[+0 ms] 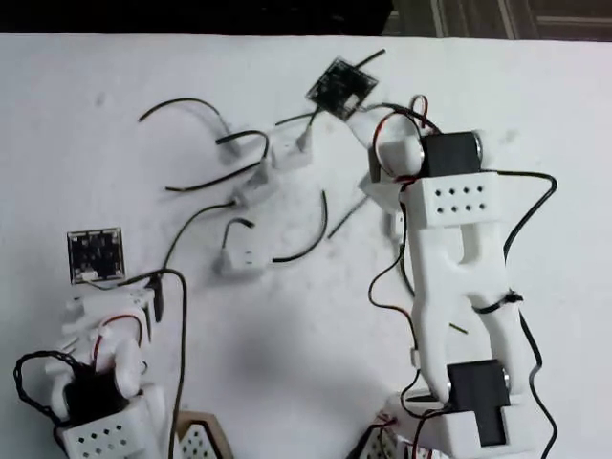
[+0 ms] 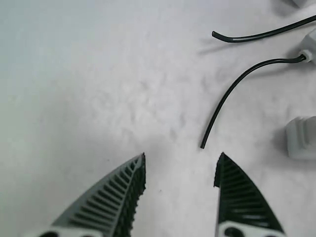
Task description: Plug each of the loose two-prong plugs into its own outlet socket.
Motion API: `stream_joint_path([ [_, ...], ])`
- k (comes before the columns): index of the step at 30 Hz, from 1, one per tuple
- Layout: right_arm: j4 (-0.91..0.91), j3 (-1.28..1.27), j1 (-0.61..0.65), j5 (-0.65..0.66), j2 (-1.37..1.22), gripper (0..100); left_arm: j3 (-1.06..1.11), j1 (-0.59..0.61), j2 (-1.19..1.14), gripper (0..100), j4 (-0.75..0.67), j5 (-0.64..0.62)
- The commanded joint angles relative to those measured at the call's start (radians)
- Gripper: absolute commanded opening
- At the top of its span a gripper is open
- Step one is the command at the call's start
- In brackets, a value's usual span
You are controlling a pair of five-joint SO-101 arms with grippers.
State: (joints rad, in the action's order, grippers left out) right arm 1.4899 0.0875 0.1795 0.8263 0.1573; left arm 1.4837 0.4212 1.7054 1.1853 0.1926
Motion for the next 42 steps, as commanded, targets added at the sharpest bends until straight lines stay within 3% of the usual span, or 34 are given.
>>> stream_joint_path([
  [1,-0.035,-0.006,-0.012,-0.018,0.027,1.7,-0.003,0.002,0.008,23,-0.017,0.009],
  [5,-0.116,-0.026,-0.027,-0.011,-0.030,3.4,-0.002,0.002,0.008,23,-0.017,0.009],
  [11,-0.168,-0.023,-0.061,0.186,-0.217,20.5,0.003,0.002,0.008,23,-0.017,0.048],
  [15,-0.243,-0.021,-0.070,0.316,-0.335,21.4,0.003,0.002,0.008,23,-0.017,0.055],
  [21,-0.389,0.003,-0.065,0.385,-0.496,21.4,0.003,0.002,0.008,23,-0.017,0.057],
  [42,-0.059,0.767,-0.050,0.397,-1.164,20.4,0.003,0.002,0.008,23,-0.017,0.057],
])
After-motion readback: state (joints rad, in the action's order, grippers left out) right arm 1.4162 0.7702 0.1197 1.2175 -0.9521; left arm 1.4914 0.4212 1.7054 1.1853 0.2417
